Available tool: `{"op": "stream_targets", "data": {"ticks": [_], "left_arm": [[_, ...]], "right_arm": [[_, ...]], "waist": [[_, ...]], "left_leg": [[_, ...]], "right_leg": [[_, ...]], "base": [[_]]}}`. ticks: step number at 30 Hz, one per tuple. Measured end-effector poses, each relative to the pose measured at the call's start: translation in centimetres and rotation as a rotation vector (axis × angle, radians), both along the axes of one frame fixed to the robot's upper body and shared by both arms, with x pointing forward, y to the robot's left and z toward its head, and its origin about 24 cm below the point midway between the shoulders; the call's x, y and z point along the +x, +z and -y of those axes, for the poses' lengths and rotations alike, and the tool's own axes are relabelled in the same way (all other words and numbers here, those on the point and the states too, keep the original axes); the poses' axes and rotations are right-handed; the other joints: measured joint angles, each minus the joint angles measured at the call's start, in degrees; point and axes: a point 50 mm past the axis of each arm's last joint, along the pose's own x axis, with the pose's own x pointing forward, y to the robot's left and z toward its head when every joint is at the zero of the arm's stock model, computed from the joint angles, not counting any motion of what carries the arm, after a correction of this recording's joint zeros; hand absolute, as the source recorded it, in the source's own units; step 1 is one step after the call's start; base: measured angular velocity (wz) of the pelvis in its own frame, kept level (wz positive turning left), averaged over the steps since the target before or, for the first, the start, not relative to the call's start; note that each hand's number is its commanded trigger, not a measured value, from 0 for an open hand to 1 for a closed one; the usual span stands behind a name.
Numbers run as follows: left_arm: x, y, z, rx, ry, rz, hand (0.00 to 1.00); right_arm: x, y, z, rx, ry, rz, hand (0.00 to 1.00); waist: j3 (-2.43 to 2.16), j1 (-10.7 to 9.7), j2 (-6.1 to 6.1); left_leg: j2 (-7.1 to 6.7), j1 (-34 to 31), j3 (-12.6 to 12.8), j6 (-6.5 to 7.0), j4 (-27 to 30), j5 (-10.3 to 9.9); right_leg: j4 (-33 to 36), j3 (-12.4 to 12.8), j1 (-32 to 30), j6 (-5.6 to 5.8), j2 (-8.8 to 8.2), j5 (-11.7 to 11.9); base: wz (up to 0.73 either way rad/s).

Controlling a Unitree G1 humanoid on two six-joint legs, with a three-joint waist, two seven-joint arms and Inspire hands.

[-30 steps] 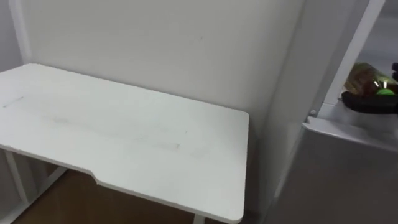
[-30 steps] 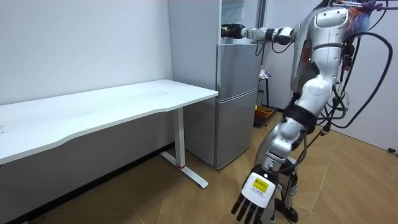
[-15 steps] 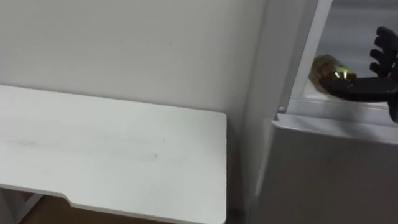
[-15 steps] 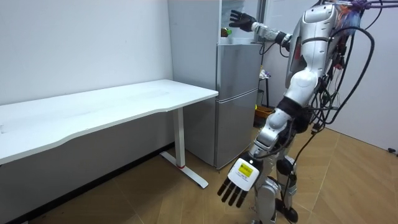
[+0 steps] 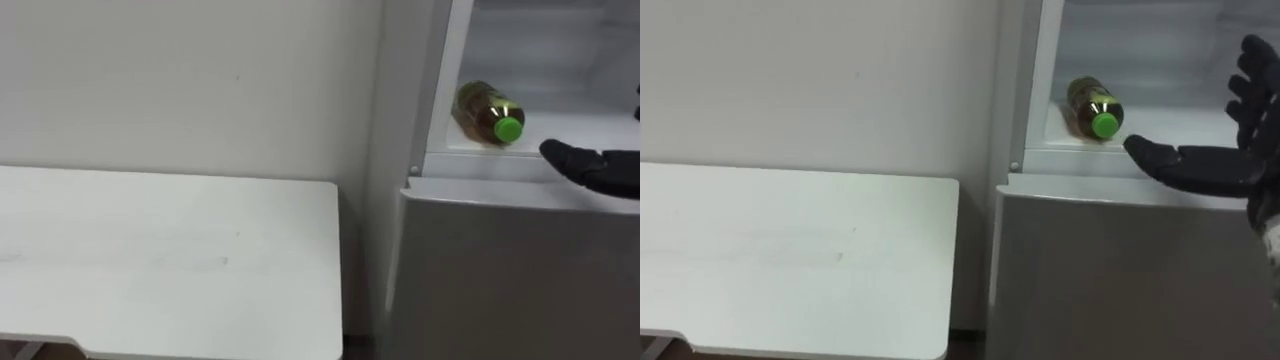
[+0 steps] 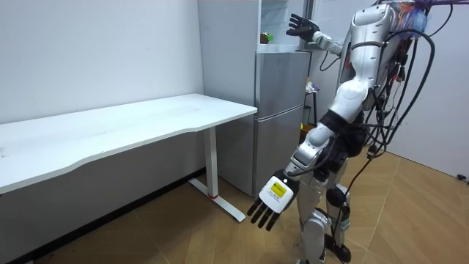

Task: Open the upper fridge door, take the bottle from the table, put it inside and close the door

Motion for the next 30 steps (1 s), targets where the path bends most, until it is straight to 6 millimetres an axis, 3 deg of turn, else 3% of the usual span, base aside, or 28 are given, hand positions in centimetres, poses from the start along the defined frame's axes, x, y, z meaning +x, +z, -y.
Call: {"op": "stream_targets", "data": {"ticks": [4, 9, 14, 15, 19, 22, 24, 27, 30], "left_arm": [[-1.8, -0.4, 0.6, 0.004, -0.029, -0.030, 0.00], [-6.4, -1.5, 3.0, 0.019, -0.072, -0.149, 0.00], [-8.6, -2.0, 4.8, -0.006, -0.093, -0.205, 0.00], [-8.9, -2.0, 5.0, -0.008, -0.091, -0.205, 0.00], [-8.1, -1.8, 4.8, 0.008, -0.101, -0.165, 0.00], [-6.9, -1.7, 4.7, 0.017, -0.118, -0.113, 0.00], [-6.1, -1.7, 4.8, 0.027, -0.125, -0.094, 0.00], [-5.6, -1.7, 4.7, 0.052, -0.128, -0.077, 0.00], [-5.0, -1.7, 4.8, 0.070, -0.127, -0.061, 0.00]], "right_arm": [[-2.4, -0.7, -0.1, 0.053, 0.007, 0.079, 0.00], [-5.8, -5.6, 1.3, 0.229, -0.134, 0.057, 0.00], [-8.5, -8.0, 2.7, 0.315, -0.307, 0.042, 0.00], [-9.0, -8.1, 3.2, 0.333, -0.354, 0.065, 0.00], [-10.5, -9.2, 3.7, 0.377, -0.455, 0.087, 0.00], [-12.1, -12.5, 4.4, 0.457, -0.586, 0.012, 0.00], [-13.8, -16.5, 5.5, 0.538, -0.727, -0.130, 0.00], [-16.5, -20.6, 6.0, 0.635, -0.897, -0.273, 0.00], [-18.6, -23.4, 5.8, 0.707, -1.031, -0.370, 0.00]], "waist": [[0.10, -0.5, -0.15], [0.27, -0.9, -0.24], [0.36, -1.3, 0.77], [0.21, -1.4, 1.54], [0.15, -2.2, 2.24], [0.12, -2.8, 2.10], [0.12, -3.1, 1.88], [0.14, -3.1, 2.17], [0.14, -3.1, 2.37]], "left_leg": [[-0.11, 1.2, 0.0, -0.10, -0.9, -0.1], [-0.11, 1.9, 0.1, -0.24, -0.9, -0.7], [-0.51, 1.6, 0.1, -0.07, -0.8, -0.9], [-0.65, 1.6, 0.1, -0.01, -0.8, -1.0], [-0.85, 1.6, 0.0, 0.06, -0.7, -1.0], [-0.88, 1.6, 0.0, 0.06, -0.7, -1.0], [-0.98, 1.7, 0.1, 0.12, -0.7, -1.0], [-1.10, 1.6, 0.2, 0.15, -0.8, -1.0], [-1.08, 1.7, 0.3, 0.14, -0.8, -1.0]], "right_leg": [[-0.8, 0.0, 0.8, 0.11, 0.10, 0.0], [-1.0, -0.2, 1.6, 0.56, 0.08, -0.4], [-1.0, -0.2, 1.2, 0.69, -0.31, -0.7], [-1.0, -0.2, 1.3, 0.75, -0.42, -0.7], [-0.8, -0.2, 1.3, 0.96, -0.66, -0.9], [-0.9, -0.3, 1.4, 0.97, -0.67, -0.9], [-0.8, -0.2, 1.3, 1.06, -0.80, -1.1], [-0.6, 0.0, 1.1, 1.13, -0.91, -1.2], [-0.5, 0.3, 0.9, 1.10, -0.86, -1.3]], "base": [[-0.01], [0.00], [0.00], [0.00], [0.01], [0.00], [-0.02], [0.00], [-0.04]]}}
